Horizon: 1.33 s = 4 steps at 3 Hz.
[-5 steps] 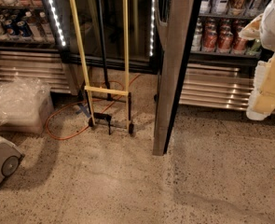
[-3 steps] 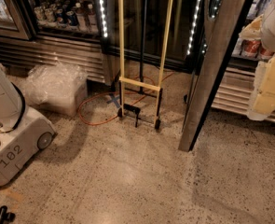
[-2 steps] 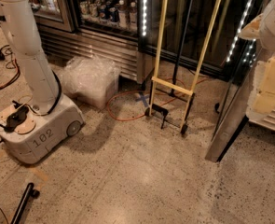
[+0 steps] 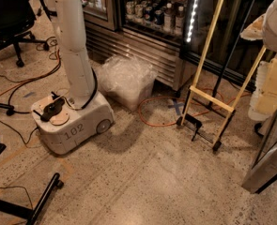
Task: Close left fridge door
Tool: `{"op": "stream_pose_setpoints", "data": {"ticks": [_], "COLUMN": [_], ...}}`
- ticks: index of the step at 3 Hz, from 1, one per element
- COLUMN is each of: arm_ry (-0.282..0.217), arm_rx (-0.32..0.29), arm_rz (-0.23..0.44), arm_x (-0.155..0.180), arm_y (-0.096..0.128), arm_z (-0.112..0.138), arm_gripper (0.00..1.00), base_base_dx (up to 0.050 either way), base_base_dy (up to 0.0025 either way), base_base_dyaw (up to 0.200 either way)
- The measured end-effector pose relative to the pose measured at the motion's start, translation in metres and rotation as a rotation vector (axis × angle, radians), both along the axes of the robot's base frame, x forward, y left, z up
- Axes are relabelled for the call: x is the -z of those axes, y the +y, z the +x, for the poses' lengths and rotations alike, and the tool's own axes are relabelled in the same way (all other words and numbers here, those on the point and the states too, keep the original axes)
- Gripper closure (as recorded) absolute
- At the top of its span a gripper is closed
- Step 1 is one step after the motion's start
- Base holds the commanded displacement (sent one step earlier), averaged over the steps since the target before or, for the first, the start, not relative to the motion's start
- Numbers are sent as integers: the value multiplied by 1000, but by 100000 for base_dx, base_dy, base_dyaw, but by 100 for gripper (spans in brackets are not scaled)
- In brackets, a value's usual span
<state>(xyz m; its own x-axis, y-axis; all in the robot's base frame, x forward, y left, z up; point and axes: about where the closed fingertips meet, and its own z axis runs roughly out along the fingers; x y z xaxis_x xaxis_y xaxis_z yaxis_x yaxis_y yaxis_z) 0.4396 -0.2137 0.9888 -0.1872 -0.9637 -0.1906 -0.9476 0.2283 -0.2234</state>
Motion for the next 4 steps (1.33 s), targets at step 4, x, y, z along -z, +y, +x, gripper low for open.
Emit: {"op": "stream_pose_setpoints", "data": {"ticks": [4], "arm_ry": [1], "arm_rx": [6], "arm_rz": [12], "arm_x": [4], "arm_y": [1], "arm_z": [14], "arm_gripper": [0], "base_base_dx": [2449], "base_base_dy": [0], "base_base_dyaw": [-8]}}
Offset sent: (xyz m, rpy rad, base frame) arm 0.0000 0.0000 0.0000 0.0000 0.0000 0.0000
